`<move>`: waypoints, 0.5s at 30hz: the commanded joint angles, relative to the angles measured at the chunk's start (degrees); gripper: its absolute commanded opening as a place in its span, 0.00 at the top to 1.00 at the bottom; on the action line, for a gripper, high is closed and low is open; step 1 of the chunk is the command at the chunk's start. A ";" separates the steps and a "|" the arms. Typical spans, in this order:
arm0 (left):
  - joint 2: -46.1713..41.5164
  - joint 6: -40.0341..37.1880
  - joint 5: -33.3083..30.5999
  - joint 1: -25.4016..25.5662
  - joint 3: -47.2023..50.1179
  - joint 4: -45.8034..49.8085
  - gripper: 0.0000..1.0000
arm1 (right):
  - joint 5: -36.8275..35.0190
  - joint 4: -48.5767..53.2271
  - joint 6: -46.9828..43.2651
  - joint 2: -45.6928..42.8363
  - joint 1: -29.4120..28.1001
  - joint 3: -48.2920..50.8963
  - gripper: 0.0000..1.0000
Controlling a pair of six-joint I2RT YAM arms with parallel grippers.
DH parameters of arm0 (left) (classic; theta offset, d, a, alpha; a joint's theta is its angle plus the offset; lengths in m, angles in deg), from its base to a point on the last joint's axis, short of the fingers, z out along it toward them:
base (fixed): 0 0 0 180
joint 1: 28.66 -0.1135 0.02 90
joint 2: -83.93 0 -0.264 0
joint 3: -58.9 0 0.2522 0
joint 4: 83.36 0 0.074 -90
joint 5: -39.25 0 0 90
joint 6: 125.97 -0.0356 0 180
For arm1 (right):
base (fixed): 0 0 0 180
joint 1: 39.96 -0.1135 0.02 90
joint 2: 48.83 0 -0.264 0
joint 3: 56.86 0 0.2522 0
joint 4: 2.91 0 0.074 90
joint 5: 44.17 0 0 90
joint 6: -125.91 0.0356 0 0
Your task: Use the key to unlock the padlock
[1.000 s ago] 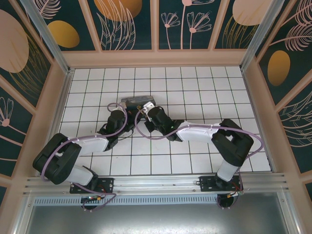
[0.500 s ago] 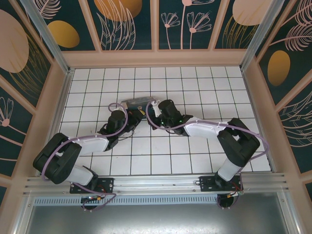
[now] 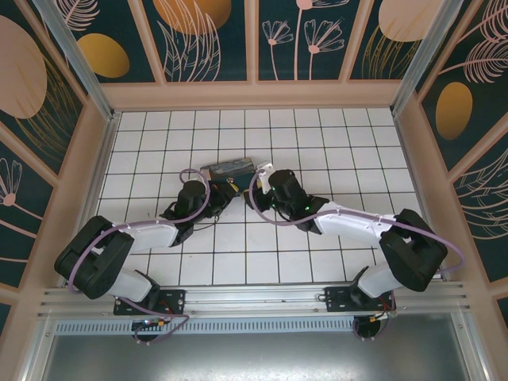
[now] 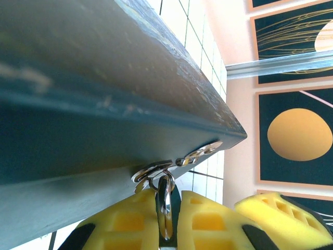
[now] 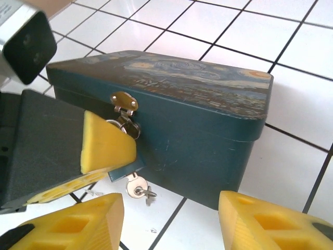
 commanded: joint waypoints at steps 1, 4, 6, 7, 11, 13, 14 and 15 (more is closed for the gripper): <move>-0.67 -1.77 0.81 0.29 -1.30 -0.73 1.00 | -6.12 1.52 -5.77 1.81 -2.26 -1.09 0.49; -0.62 -1.85 0.87 0.24 -1.46 -0.67 1.00 | -6.86 1.77 -6.88 2.91 -3.86 -1.67 0.49; -0.41 -1.85 0.96 0.23 -1.64 -0.68 1.00 | -7.23 1.89 -7.24 4.01 -4.65 -2.24 0.49; -0.47 -1.85 1.04 0.22 -1.71 -0.68 1.00 | -7.50 1.89 -7.34 4.41 -4.92 -2.35 0.49; -0.47 -1.89 1.14 0.24 -1.96 -0.46 1.00 | -8.05 1.48 -7.86 5.89 -5.33 -3.31 0.49; -0.43 -1.87 1.14 0.25 -2.00 -0.42 1.00 | -8.34 1.28 -8.09 6.40 -5.33 -3.75 0.49; -0.45 -1.88 1.10 0.29 -2.00 -0.42 1.00 | -8.65 1.20 -8.21 6.76 -5.30 -4.04 0.50; -0.47 -1.91 1.14 0.25 -2.00 -0.39 1.00 | -8.75 1.19 -8.38 7.05 -5.24 -4.32 0.50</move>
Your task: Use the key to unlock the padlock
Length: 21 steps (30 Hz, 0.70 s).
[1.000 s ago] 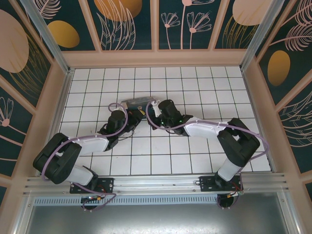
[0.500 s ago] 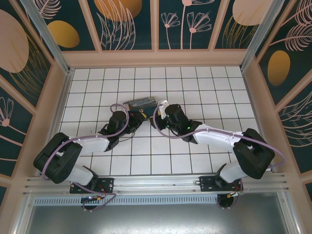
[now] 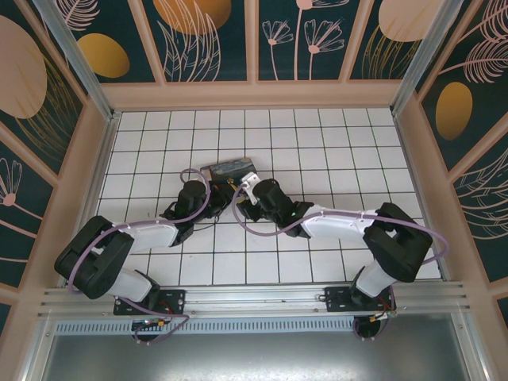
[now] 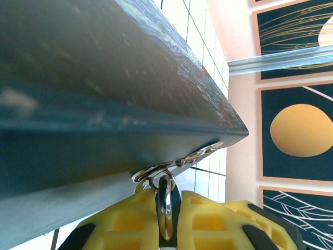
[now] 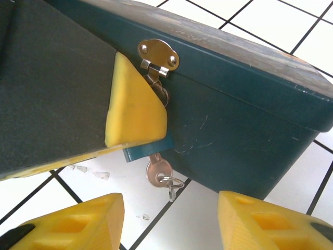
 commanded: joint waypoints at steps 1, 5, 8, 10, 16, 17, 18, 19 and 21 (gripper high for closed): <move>-0.49 -1.27 0.48 0.26 -1.89 -1.09 1.00 | -1.99 0.02 -1.54 1.51 -0.08 -2.62 0.50; -0.72 -1.24 0.62 0.22 -1.80 -1.15 1.00 | -2.10 0.07 -2.32 3.26 0.54 -4.39 0.52; -0.80 -1.19 0.75 0.24 -1.74 -1.13 1.00 | -1.38 0.03 -2.64 4.48 1.44 -5.44 0.55; -0.94 -1.26 0.88 0.26 -1.71 -1.15 1.00 | -1.07 0.03 -2.63 5.17 2.05 -6.20 0.59; -1.12 -1.36 1.41 0.26 -1.68 -1.19 1.00 | 1.71 -1.00 -1.14 5.18 4.28 -6.80 0.76; -1.05 -1.34 1.59 0.21 -1.71 -1.21 1.00 | 2.78 -1.27 -0.61 4.84 4.56 -6.93 0.78; -0.91 -1.40 1.71 0.25 -1.71 -1.32 1.00 | 3.62 -1.53 -0.24 4.59 4.58 -7.01 0.81; -0.78 -1.45 1.96 0.29 -1.71 -1.40 1.00 | 4.99 -1.58 0.27 4.22 4.75 -7.25 0.83; -0.30 -1.54 2.55 0.28 -1.71 -1.58 1.00 | 8.99 -1.21 1.57 3.93 5.08 -8.16 0.89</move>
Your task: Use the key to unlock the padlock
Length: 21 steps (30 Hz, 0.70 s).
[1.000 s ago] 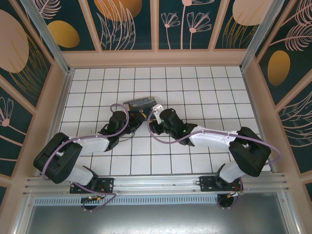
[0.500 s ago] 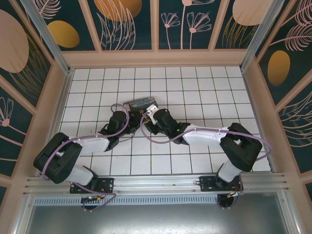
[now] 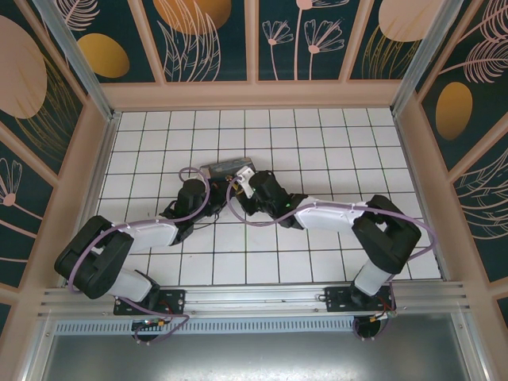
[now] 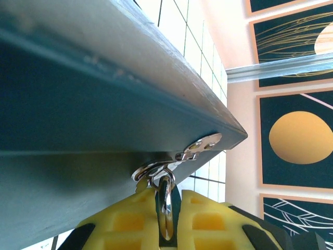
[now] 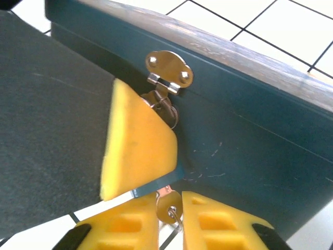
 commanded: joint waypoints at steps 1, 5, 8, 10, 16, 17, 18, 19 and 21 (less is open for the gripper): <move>-0.06 -1.24 4.14 0.54 -1.03 -1.75 1.00 | 4.86 -1.23 3.06 -0.93 2.35 -3.43 0.92; 0.49 -1.68 4.54 0.47 -0.81 -1.78 1.00 | 15.29 -2.36 7.89 -1.46 4.49 -3.63 0.99; 0.59 -2.10 4.30 0.52 -0.33 -1.58 1.00 | 21.86 -4.99 11.99 -2.44 6.60 -2.29 0.98; 0.81 -2.39 4.11 0.46 -0.18 -1.52 1.00 | 23.58 -6.72 13.97 -3.73 7.39 -0.57 0.86; 1.33 -4.82 2.99 0.48 -0.70 0.48 1.00 | 23.66 -12.17 21.40 -10.95 8.79 8.89 0.46; 1.53 -5.21 2.97 0.47 -0.63 0.64 1.00 | 23.53 -13.63 23.12 -11.89 8.78 10.72 0.45; 1.91 -5.44 2.99 0.45 -0.62 0.60 1.00 | 23.51 -15.66 25.37 -12.68 8.79 12.75 0.44; 2.22 -5.70 3.03 0.52 -0.53 0.60 0.96 | 23.50 -18.23 28.26 -13.37 8.66 14.83 0.44; 2.76 -5.87 3.23 0.46 -0.14 0.26 0.91 | 22.77 -23.64 33.54 -14.20 7.88 19.28 0.43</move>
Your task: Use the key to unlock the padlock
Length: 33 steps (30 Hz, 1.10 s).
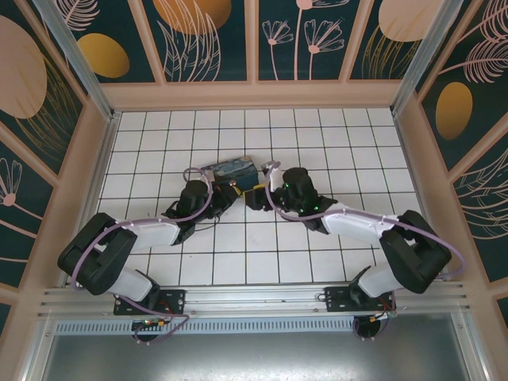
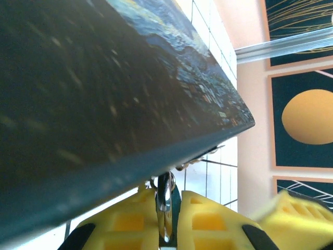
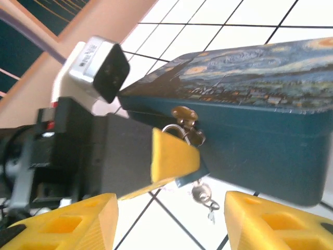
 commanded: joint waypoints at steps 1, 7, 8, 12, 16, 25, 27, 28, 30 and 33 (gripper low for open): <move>1.09 -2.19 0.69 0.18 0.14 -0.76 0.90 | -0.38 -12.28 12.24 -1.12 -1.35 6.38 0.43; 2.05 -2.11 1.35 0.15 1.00 -1.85 0.85 | -6.02 -19.69 19.69 3.79 -5.18 8.76 0.43; 2.12 -2.16 1.54 0.12 1.09 -1.86 0.83 | -6.59 -21.08 20.66 4.73 -5.12 8.85 0.43; 1.57 -2.06 1.85 0.11 2.02 -1.82 0.75 | -8.48 -25.50 23.09 8.39 -4.61 8.07 0.42; 0.05 -2.10 1.84 0.11 3.14 -1.17 0.69 | -9.07 -26.57 24.00 12.01 -3.48 5.95 0.42; -7.81 -1.95 0.68 0.11 4.20 4.00 0.39 | -5.41 -27.97 24.83 18.46 2.63 -0.08 0.43; -9.54 -2.70 -0.21 0.18 3.22 6.77 0.32 | -4.15 -27.37 23.98 18.57 3.91 -1.31 0.43; -10.27 -3.19 -0.80 0.19 2.41 8.54 0.29 | -3.39 -26.74 23.35 18.32 4.41 -1.65 0.43; -11.14 -4.58 -1.69 0.19 0.41 11.62 0.25 | -1.20 -25.62 21.66 17.23 4.83 -1.55 0.44; -11.39 -7.98 -3.69 0.10 -3.52 17.12 0.20 | 2.02 -23.38 18.25 14.96 4.76 0.04 0.46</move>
